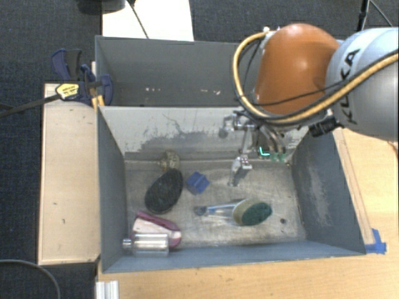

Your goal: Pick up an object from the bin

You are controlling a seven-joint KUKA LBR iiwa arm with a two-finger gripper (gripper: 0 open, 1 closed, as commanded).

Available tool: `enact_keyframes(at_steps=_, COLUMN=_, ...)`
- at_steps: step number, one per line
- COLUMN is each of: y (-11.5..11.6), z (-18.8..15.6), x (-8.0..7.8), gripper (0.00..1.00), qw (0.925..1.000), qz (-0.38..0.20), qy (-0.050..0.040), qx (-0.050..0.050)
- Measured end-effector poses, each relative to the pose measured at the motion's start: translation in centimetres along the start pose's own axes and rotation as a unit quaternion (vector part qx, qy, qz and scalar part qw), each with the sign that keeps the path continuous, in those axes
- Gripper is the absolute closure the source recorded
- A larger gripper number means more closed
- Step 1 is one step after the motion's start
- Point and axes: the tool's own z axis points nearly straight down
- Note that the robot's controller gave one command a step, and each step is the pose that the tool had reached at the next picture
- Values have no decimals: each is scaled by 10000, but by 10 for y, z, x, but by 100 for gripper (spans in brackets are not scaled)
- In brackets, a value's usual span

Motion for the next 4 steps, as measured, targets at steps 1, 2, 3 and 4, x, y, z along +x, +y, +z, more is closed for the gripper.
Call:
enact_keyframes(at_steps=1, y=-76, z=139, x=26, gripper=0, qw=9999, qz=154, qy=14, qx=-12)
enact_keyframes(at_steps=2, y=-72, z=160, x=38, gripper=0, qw=10000, qz=83, qy=-23, qx=-17)
enact_keyframes(at_steps=3, y=-72, z=166, x=45, gripper=100, qw=9999, qz=90, qy=58, qx=-15)
enact_keyframes(at_steps=4, y=-77, z=52, x=44, gripper=100, qw=9995, qz=306, qy=-70, qx=-2)
